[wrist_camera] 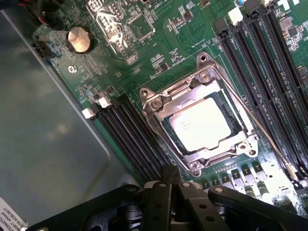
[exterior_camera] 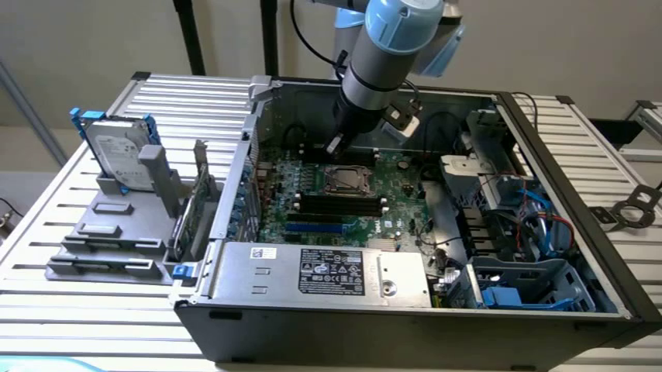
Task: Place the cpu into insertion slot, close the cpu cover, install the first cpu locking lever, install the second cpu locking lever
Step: 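Install the first cpu locking lever, then install the second cpu locking lever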
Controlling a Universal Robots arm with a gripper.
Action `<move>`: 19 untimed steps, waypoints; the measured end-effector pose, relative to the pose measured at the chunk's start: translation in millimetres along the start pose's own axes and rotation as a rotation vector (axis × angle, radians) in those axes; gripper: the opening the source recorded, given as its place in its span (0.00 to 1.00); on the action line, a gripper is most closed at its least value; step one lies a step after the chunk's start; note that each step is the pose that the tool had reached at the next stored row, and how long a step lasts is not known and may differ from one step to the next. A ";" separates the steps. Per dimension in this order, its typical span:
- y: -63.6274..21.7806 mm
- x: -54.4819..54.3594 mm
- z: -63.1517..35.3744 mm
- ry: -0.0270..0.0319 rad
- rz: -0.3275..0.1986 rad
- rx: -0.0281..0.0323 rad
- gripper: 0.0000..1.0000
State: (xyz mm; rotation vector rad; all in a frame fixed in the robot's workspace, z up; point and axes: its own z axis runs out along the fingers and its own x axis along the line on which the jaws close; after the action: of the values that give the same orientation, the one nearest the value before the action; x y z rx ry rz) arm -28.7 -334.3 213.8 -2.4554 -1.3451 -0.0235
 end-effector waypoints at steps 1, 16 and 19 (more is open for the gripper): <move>0.0 0.0 0.0 -0.0001 0.000 0.0001 0.11; 1.3 -1.2 -0.6 -0.0023 -0.006 0.0023 0.11; 5.1 -7.1 -4.4 -0.0078 -0.002 0.0114 0.11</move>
State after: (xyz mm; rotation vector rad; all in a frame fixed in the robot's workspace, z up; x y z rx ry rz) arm -27.8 -344.0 215.2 -2.4471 -1.3476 -0.0068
